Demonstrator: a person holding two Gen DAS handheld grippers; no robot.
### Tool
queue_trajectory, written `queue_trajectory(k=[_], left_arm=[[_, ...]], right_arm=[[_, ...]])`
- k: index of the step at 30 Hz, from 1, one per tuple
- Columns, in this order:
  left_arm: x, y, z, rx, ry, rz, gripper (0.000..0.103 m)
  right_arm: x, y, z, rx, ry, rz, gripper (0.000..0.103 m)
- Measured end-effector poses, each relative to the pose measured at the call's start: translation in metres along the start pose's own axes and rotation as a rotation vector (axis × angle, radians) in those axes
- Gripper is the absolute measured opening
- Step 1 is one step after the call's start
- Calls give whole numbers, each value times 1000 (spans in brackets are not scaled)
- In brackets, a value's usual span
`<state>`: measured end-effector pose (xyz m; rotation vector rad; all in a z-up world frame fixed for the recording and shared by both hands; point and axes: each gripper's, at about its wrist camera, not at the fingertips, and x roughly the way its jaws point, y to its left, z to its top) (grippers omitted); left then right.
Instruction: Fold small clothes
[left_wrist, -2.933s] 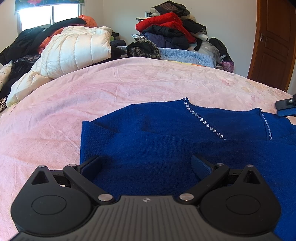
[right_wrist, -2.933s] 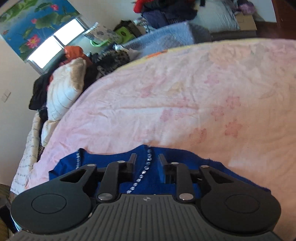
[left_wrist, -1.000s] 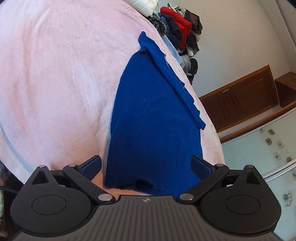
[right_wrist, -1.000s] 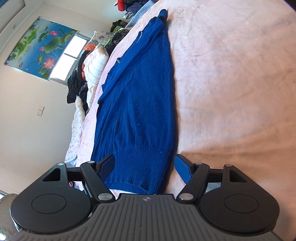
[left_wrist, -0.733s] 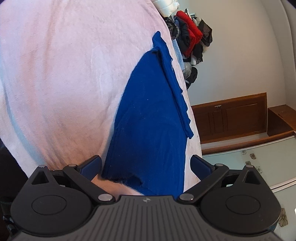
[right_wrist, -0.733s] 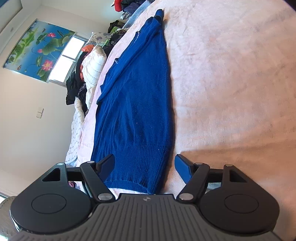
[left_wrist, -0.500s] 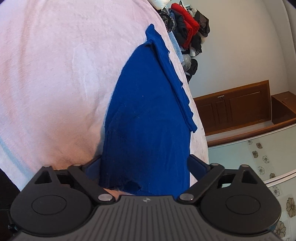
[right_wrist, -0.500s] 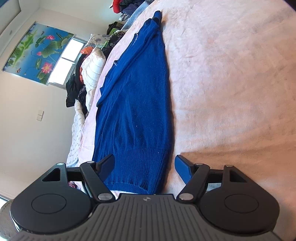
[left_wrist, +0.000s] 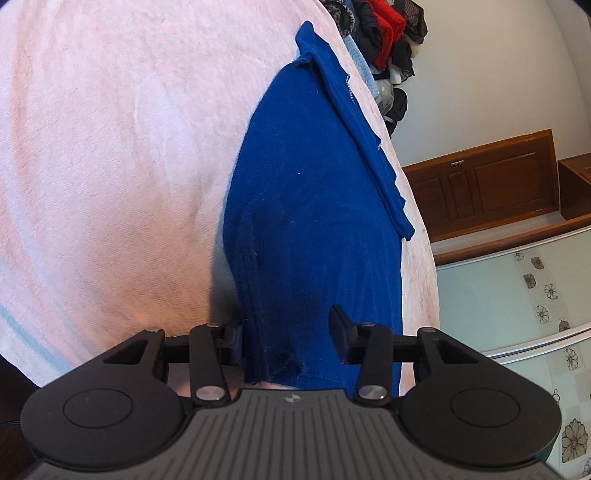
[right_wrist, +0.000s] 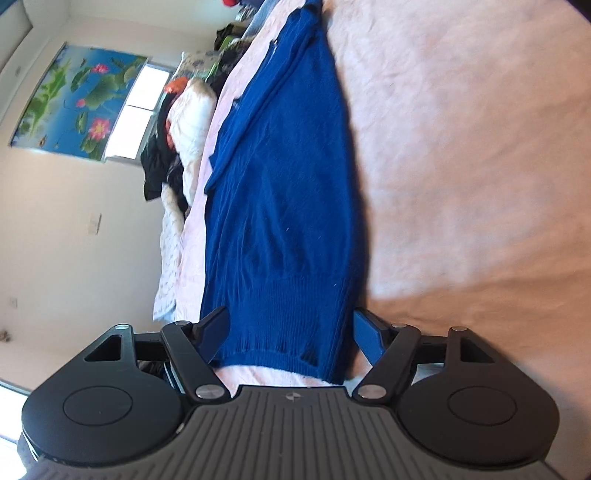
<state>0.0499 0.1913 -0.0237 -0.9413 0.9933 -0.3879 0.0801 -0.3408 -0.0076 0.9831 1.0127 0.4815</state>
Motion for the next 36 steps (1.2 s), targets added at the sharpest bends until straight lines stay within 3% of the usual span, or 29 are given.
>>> queue_trajectory(k=[2,4,8,13,19,28,36], left_arm=[[2,-4,0,22,5,12,43],[4,-6,1,32,9,26,40],[7,-1,4,10,33,67,13],[6,3,5,-5,40,66,11],[4,-6,3,49,45,88,5],[-8,-25,21,69,-7,-21,6],[-10,-52,53,134,-66,-42,6]], right_arm=[[5,0,1,17,18,22,69],[10,-1,1,34,40,28,60],[14,-4,-1,48,65,-7,35],[16,-17,-7,96,69,4,10],[13,-10,-11,38,35,38,10],[8,4,13,32,-5,187,10],[-6,24,45,-39,-70,245,10]])
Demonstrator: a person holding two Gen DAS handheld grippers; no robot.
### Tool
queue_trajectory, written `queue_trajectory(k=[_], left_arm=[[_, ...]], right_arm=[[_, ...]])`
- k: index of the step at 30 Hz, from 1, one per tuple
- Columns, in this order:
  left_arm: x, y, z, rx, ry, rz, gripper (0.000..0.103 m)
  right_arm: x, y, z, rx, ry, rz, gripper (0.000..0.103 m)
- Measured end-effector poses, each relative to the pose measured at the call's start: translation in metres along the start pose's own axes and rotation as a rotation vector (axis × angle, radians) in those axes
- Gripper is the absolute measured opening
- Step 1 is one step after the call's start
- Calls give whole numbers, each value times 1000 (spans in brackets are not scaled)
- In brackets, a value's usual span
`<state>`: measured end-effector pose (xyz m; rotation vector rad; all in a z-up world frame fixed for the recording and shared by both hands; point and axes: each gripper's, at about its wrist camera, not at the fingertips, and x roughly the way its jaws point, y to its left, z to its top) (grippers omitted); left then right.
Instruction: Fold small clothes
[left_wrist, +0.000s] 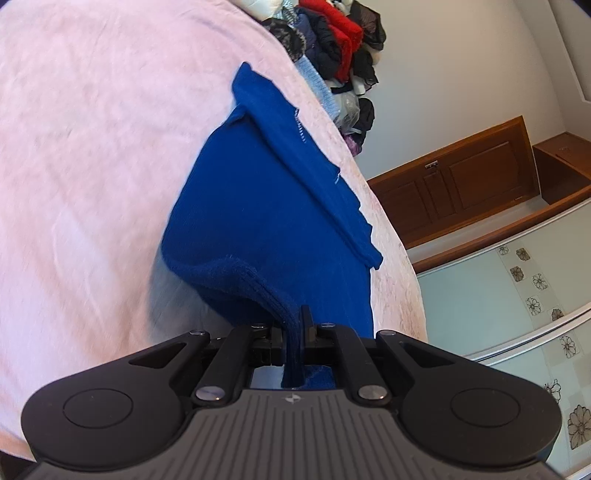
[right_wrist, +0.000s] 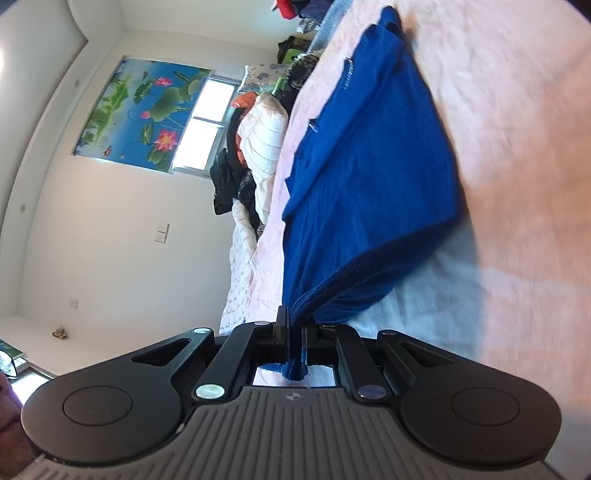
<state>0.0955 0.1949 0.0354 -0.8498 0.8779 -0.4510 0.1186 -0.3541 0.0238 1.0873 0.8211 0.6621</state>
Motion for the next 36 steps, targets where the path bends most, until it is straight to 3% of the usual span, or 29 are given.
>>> queue_trajectory(k=[9,20,36], left_arm=[[29,-29,44,79,-29,-21,6],[73,-63,110,135,-74,-51,6],[145,-76,204,129,-113,5,6]], right_arm=[[8,13,43,-52,-46,16,10],[39,23,118,-116,-81,32,10],[103,17,236,-142,-120,7,10]])
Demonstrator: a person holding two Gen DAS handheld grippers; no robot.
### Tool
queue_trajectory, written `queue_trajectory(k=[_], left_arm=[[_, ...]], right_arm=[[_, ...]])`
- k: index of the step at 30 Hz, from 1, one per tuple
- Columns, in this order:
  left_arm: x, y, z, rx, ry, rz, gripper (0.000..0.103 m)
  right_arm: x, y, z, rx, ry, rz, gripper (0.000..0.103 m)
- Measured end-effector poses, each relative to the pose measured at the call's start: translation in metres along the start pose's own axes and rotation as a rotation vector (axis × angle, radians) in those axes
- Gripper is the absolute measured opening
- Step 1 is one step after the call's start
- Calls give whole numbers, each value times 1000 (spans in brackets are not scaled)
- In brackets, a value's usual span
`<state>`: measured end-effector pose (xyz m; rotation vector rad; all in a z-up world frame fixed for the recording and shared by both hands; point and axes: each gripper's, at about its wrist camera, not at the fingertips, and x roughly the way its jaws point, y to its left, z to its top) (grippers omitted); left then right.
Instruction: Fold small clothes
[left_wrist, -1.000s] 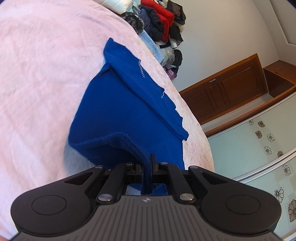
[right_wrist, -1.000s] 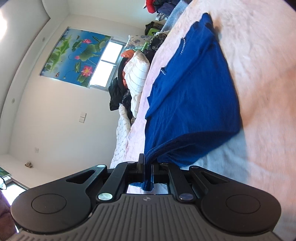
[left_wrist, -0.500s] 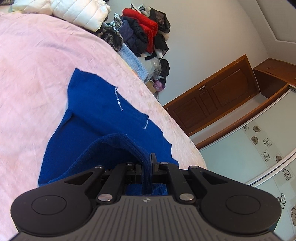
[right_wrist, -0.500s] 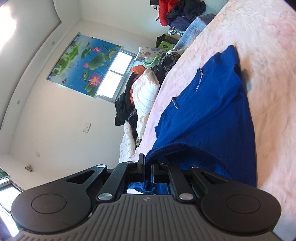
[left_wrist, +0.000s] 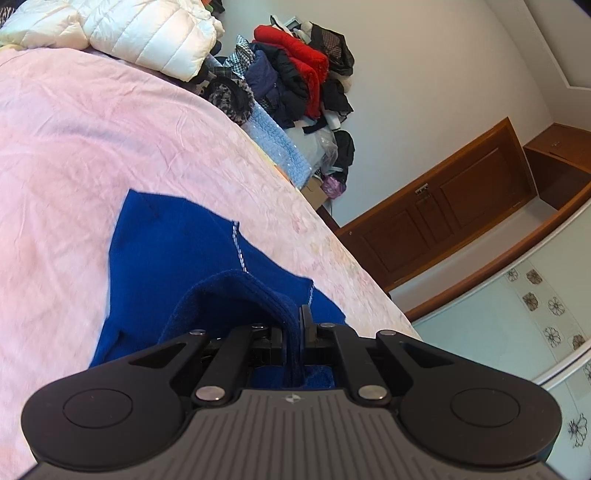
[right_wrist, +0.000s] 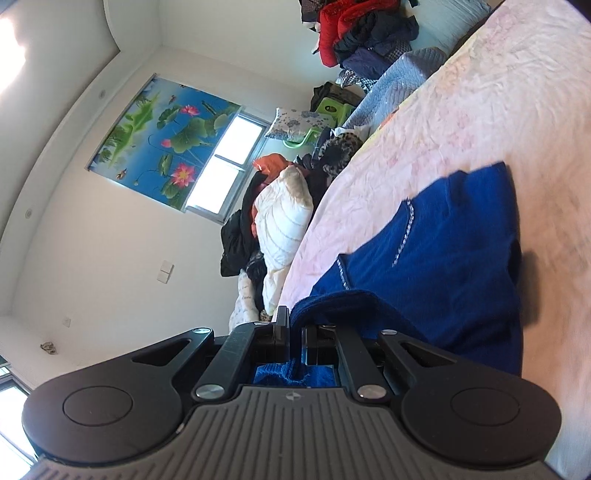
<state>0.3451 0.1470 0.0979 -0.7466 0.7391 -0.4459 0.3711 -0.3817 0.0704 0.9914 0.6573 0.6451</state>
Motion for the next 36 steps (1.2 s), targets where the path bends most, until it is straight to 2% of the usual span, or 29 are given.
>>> queue_trajectory(k=[8,13,20,24,25,27,28,30,31,32,34,36], left_arm=[[66,15,49,-59,-7,84,6],[105,31,61,-92,12,130,6],[133,50,69,-118,31,164,6],[148,67,68,-169,55,205,6],[151,71,67,-180,60,213,7],[154,75,66,-187,57,210,9],[154,75,66,-181,55,201,12],[151,72,67,-170,54,177,27],[146,68,69,-159,29,168,42],[138,63,72,-142,-20,173,62],[118,49,77,-92,-145,174,82],[105,34,81,-9,-202,163,82]], right_arm=[[56,-37,51,49,-1,-73,10],[83,-64,65,67,24,-147,10],[103,-89,81,112,25,-175,10],[116,-110,89,218,44,-204,20],[117,-115,90,248,47,-198,31],[114,-118,91,264,7,-170,38],[112,-119,92,263,-13,-157,43],[106,-117,93,267,-40,-135,48],[102,-114,95,248,-58,-144,48],[99,-109,96,220,-66,-154,48],[94,-97,99,162,-64,-159,48],[94,-81,99,83,-51,-179,48]])
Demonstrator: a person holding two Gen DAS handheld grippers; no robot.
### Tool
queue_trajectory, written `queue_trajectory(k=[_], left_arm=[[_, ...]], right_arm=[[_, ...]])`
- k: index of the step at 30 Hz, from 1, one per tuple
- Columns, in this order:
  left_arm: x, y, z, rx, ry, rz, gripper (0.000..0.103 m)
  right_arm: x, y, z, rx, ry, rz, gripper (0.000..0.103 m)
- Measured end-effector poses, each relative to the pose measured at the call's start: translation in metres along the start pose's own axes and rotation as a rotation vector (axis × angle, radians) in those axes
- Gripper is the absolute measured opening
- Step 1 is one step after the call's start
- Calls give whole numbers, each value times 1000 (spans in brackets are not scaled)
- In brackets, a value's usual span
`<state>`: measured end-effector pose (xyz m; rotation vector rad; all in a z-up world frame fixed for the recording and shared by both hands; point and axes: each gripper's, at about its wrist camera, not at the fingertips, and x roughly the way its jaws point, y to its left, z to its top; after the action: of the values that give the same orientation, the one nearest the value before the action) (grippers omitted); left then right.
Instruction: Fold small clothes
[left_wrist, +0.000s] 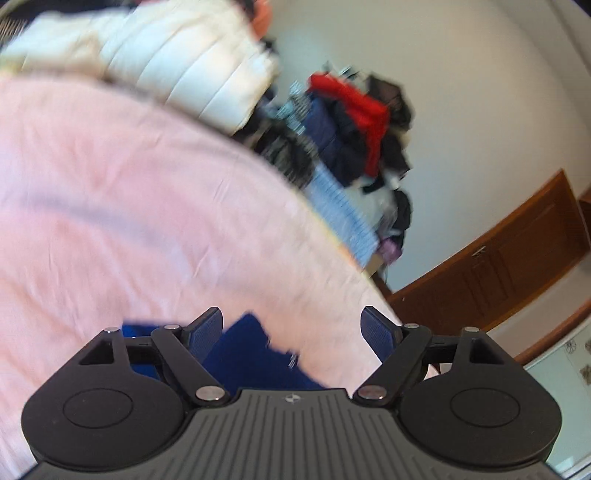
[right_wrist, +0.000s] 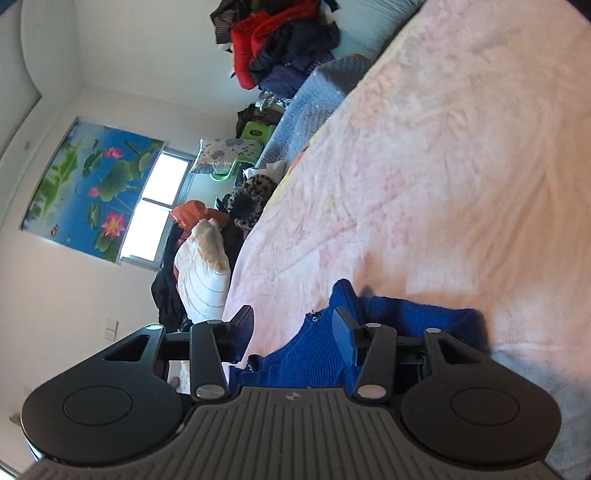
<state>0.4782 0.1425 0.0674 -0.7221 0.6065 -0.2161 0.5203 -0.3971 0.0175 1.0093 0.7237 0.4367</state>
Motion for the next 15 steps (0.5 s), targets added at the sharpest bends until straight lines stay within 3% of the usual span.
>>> queue_trajectory(k=[2,4,6,9,12,13,14,15], left_arm=[[-1,-21,1,144,-2,90,82],[9,-40,-9,326,-1,245,82],[25,-49,-21,465,63,336,81],[45,-46,-37,547,159,354,72],[64,-39,-50,597,213,425,61],[70,-35,-53,599,235,446,51],[73,-33,-55,594,240,449,48],[73,-33,-56,598,230,445,44]], right_arm=[[2,19,-4,-123,22,-72,48],[13,43,-13,-342,33,-278,48],[28,54,-25,-520,86,-408,48],[41,51,-26,-540,154,-421,49],[47,43,-21,-499,170,-433,49],[49,40,-20,-476,174,-428,49],[48,39,-19,-469,174,-412,47],[47,40,-20,-473,174,-407,36]])
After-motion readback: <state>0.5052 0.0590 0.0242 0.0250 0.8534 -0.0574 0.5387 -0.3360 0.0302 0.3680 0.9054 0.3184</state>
